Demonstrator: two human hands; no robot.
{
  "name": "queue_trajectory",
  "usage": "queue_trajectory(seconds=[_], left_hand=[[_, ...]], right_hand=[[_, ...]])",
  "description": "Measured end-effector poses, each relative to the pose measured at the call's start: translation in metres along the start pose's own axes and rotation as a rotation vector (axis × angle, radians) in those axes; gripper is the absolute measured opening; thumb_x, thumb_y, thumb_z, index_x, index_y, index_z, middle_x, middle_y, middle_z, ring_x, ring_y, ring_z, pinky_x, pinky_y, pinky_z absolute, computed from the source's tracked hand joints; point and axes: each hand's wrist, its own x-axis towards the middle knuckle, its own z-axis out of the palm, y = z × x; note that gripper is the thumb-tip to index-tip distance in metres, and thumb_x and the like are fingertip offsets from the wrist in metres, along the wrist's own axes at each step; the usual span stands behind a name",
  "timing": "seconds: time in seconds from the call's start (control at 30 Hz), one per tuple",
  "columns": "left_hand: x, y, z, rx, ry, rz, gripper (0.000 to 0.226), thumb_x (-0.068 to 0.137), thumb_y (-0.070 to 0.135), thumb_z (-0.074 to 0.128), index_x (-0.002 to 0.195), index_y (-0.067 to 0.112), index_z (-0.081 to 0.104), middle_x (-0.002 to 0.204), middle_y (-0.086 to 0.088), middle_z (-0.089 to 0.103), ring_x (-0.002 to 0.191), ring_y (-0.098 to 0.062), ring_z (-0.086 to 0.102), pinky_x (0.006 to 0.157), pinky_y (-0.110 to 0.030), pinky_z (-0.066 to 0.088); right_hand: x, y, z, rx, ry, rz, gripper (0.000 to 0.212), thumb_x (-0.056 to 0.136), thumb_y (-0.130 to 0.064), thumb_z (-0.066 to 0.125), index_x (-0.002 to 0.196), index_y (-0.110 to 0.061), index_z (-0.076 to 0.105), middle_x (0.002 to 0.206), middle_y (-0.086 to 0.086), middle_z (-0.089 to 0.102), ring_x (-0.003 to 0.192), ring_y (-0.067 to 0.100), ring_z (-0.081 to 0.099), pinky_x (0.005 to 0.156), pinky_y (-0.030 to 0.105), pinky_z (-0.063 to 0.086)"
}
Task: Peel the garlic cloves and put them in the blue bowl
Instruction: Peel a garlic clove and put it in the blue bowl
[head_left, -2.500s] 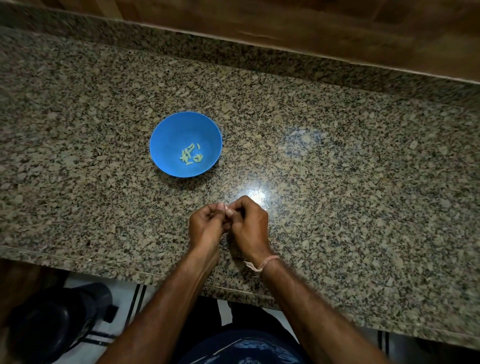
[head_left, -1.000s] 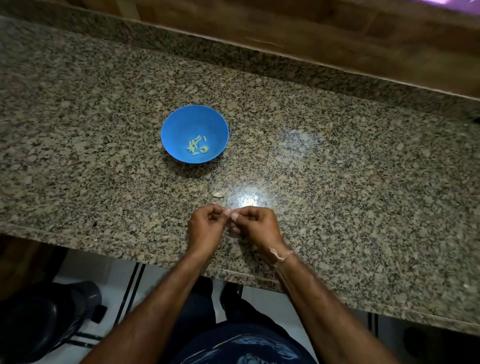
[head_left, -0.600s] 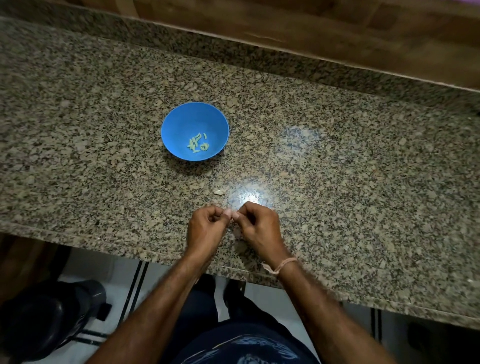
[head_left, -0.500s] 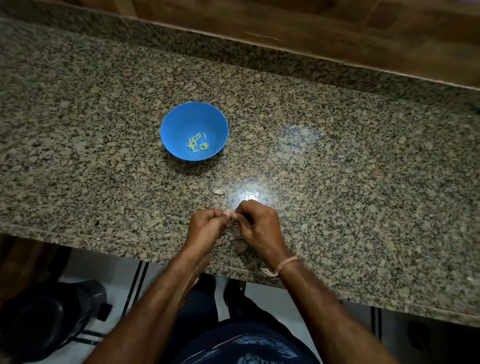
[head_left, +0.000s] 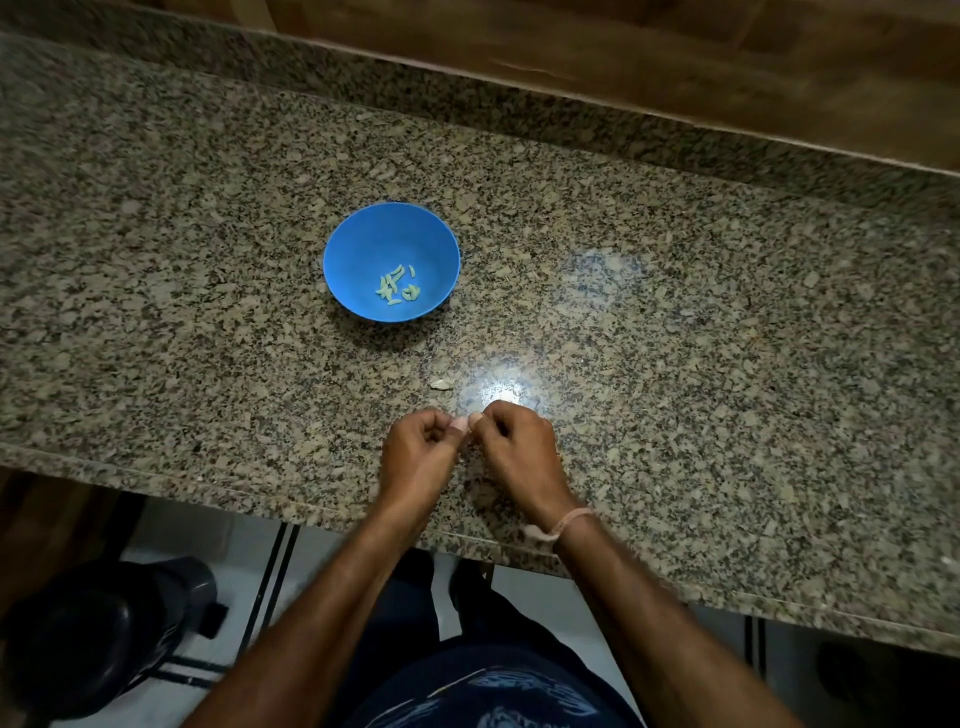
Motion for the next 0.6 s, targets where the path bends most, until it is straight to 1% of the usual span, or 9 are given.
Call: queue_trajectory(seconds=[0.07,0.13,0.2,0.27,0.33,0.43,0.47,0.53,0.6], left_hand=[[-0.007,0.001,0.003,0.243,0.118,0.228,0.016,0.1,0.027,0.067,0.086,0.018,0.068,0.078,0.004,0.069,0.075,-0.013,0.066,0.064,-0.028,0.053],[-0.008,0.006,0.005,0.345,0.133,0.313,0.017,0.102,0.026,0.063,0.085,0.021,0.063,0.077,0.007,0.065,0.072,-0.011,0.062,0.062,-0.03,0.051],[-0.004,0.007,0.004,0.313,0.035,0.202,0.02,0.105,0.028,0.056,0.088,0.019,0.06,0.078,0.006,0.061,0.067,-0.01,0.055,0.057,-0.029,0.043],[-0.001,0.011,0.003,0.013,-0.135,-0.073,0.023,0.11,0.029,0.047,0.095,0.016,0.06,0.077,0.005,0.055,0.06,-0.006,0.047,0.052,-0.023,0.036],[-0.003,0.013,0.004,-0.106,-0.207,-0.17,0.024,0.111,0.029,0.043,0.098,0.015,0.058,0.075,0.005,0.051,0.057,-0.005,0.044,0.049,-0.022,0.032],[-0.003,0.002,0.004,0.333,-0.046,0.253,0.021,0.111,0.024,0.042,0.093,0.016,0.051,0.081,0.001,0.054,0.069,-0.011,0.048,0.058,-0.027,0.034],[-0.002,-0.001,0.004,0.386,-0.013,0.327,0.021,0.11,0.023,0.042,0.093,0.016,0.05,0.084,-0.001,0.056,0.073,-0.014,0.05,0.061,-0.028,0.037],[0.003,0.001,0.004,0.254,-0.06,0.193,0.021,0.111,0.027,0.041,0.102,0.016,0.057,0.092,-0.011,0.061,0.076,-0.02,0.057,0.071,-0.03,0.05],[0.006,0.008,0.003,-0.069,-0.214,-0.129,0.025,0.112,0.03,0.041,0.108,0.014,0.06,0.088,-0.017,0.06,0.065,-0.027,0.058,0.07,-0.027,0.057]], right_hand=[[0.003,-0.004,-0.005,0.379,-0.139,0.319,0.026,0.104,-0.018,0.059,0.079,-0.013,0.06,0.064,-0.004,0.054,0.055,0.009,0.047,0.049,0.015,0.04],[0.003,-0.008,-0.007,0.537,-0.213,0.454,0.024,0.104,-0.019,0.057,0.082,-0.011,0.062,0.064,-0.002,0.054,0.056,0.012,0.048,0.049,0.021,0.042],[0.001,-0.007,-0.003,0.317,-0.125,0.243,0.027,0.106,-0.02,0.056,0.081,-0.012,0.06,0.067,-0.002,0.055,0.057,0.009,0.048,0.052,0.017,0.043],[0.0,-0.002,0.001,-0.068,0.005,-0.062,0.029,0.106,-0.022,0.056,0.077,-0.017,0.056,0.066,-0.006,0.051,0.055,0.003,0.041,0.054,0.011,0.039],[0.0,-0.002,0.003,-0.131,0.01,-0.115,0.03,0.106,-0.022,0.056,0.076,-0.018,0.055,0.065,-0.007,0.05,0.056,0.004,0.04,0.053,0.012,0.035],[0.004,-0.005,-0.003,0.454,-0.178,0.341,0.027,0.105,-0.019,0.055,0.079,-0.014,0.06,0.065,-0.003,0.051,0.053,0.009,0.044,0.048,0.019,0.038],[0.004,-0.008,-0.005,0.565,-0.223,0.444,0.026,0.105,-0.018,0.055,0.08,-0.013,0.061,0.063,-0.003,0.05,0.052,0.009,0.044,0.046,0.019,0.038],[0.002,-0.007,-0.001,0.448,-0.173,0.333,0.025,0.105,-0.017,0.055,0.082,-0.011,0.061,0.064,-0.003,0.051,0.051,0.004,0.045,0.047,0.015,0.038],[0.002,0.003,0.004,0.002,0.005,-0.023,0.026,0.106,-0.018,0.055,0.081,-0.012,0.058,0.067,-0.005,0.05,0.054,-0.001,0.041,0.053,0.012,0.038]])
